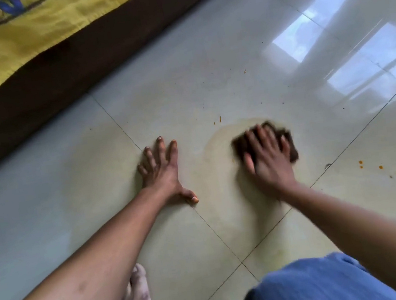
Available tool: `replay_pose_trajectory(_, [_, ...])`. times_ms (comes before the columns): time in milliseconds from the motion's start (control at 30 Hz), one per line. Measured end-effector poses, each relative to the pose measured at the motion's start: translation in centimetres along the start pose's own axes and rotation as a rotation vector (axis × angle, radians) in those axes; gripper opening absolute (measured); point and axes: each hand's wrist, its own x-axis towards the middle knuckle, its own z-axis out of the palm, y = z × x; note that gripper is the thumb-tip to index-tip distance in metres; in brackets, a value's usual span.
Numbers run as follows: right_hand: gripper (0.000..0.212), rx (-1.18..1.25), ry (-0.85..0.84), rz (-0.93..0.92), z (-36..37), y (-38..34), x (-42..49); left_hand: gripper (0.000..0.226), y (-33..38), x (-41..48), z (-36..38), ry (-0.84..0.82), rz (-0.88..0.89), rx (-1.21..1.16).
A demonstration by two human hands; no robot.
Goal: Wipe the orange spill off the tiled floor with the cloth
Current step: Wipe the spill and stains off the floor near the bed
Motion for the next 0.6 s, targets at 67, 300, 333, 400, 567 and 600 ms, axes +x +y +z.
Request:
replay_pose_trajectory(67, [0.072, 0.000, 0.029, 0.148, -0.3, -2.6, 5.9, 0.158, -0.2, 0.5, 0.1, -0.034, 0.009, 0.003])
replay_pose_trajectory(300, [0.061, -0.008, -0.054, -0.401, 1.8, -4.1, -6.9, 0.158, 0.2, 0.2, -0.4, -0.057, 0.015, -0.012])
replay_pose_trajectory(333, [0.062, -0.005, -0.038, -0.368, 1.6, -2.9, -5.4, 0.158, 0.2, 0.3, -0.3, -0.057, 0.015, -0.017])
replay_pose_trajectory(400, [0.065, 0.018, -0.003, -0.137, 0.7, -3.3, 1.2, 0.159, 0.2, 0.4, -0.1, -0.049, 0.015, -0.024])
replay_pose_trajectory(567, [0.066, -0.023, -0.015, -0.136, 1.9, -8.7, 4.2, 0.160, 0.1, 0.5, 0.0, -0.040, 0.020, -0.035])
replay_pose_trajectory(600, [0.063, -0.033, -0.033, -0.248, 2.2, -7.7, 0.6, 0.159, 0.1, 0.4, -0.1, -0.038, 0.024, -0.029])
